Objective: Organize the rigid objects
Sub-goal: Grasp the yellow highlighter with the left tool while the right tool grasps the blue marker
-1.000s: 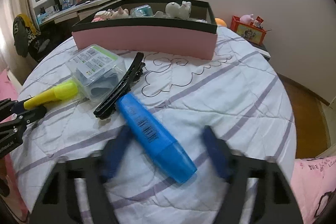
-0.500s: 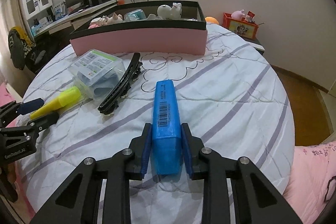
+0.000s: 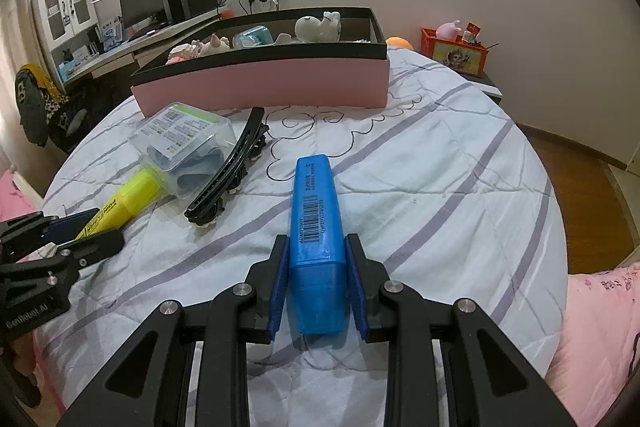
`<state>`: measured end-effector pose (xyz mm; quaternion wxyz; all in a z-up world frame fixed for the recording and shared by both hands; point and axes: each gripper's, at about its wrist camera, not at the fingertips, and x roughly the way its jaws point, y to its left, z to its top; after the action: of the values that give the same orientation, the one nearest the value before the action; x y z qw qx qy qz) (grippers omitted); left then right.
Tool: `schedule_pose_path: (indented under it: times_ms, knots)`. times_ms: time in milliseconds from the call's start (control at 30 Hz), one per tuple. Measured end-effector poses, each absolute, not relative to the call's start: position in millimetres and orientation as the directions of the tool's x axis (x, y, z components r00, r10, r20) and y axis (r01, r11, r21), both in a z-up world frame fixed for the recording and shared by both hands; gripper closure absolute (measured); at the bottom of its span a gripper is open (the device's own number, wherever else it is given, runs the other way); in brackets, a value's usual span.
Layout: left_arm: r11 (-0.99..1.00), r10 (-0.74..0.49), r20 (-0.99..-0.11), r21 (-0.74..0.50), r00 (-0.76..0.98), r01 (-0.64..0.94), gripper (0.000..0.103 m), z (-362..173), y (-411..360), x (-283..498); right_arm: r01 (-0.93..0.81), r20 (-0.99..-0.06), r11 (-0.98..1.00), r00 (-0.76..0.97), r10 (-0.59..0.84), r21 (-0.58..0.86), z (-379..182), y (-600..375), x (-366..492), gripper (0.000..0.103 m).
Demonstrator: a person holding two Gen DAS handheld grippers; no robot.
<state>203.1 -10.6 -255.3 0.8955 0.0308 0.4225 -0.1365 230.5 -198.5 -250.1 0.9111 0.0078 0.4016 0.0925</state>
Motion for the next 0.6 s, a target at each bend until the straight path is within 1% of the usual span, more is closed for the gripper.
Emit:
schedule_pose_path:
  times_ms: [67, 133, 200, 233, 400, 600]
  knots:
    - [0.958, -0.234, -0.766, -0.078, 0.599, 0.275, 0.06, -255.5, -10.1, 204.0, -0.162, -0.727, 0.983, 0.663, 0.176, 0.09, -250.3, -198.8, 230.4, 0.075]
    - [0.957, -0.245, -0.763, -0.094, 0.598, 0.273, 0.06, -254.7, -8.3, 204.2, -0.161, -0.727, 0.983, 0.664, 0.177, 0.092, -250.1, -198.7, 230.7, 0.075]
    - [0.958, -0.258, -0.753, -0.117, 0.605, 0.263, 0.075, -254.1, -4.5, 202.6, -0.162, -0.729, 0.983, 0.662, 0.172, 0.085, -250.0, -199.0, 231.4, 0.075]
    - [0.954, -0.275, -0.75, -0.137, 0.602, 0.265, 0.076, -254.6, -2.8, 202.2, -0.162, -0.731, 0.983, 0.661, 0.171, 0.083, -249.9, -198.8, 232.1, 0.075]
    - [0.954, -0.278, -0.739, -0.141, 0.613, 0.263, 0.076, -254.7, -1.9, 199.5, -0.171, -0.737, 0.983, 0.656, 0.163, 0.066, -248.8, -196.2, 235.2, 0.075]
    - [0.964, -0.238, -0.733, -0.1, 0.637, 0.246, 0.076, -249.3, -4.1, 195.2, -0.181, -0.734, 0.98, 0.653, 0.186, 0.087, -246.2, -197.1, 231.7, 0.076]
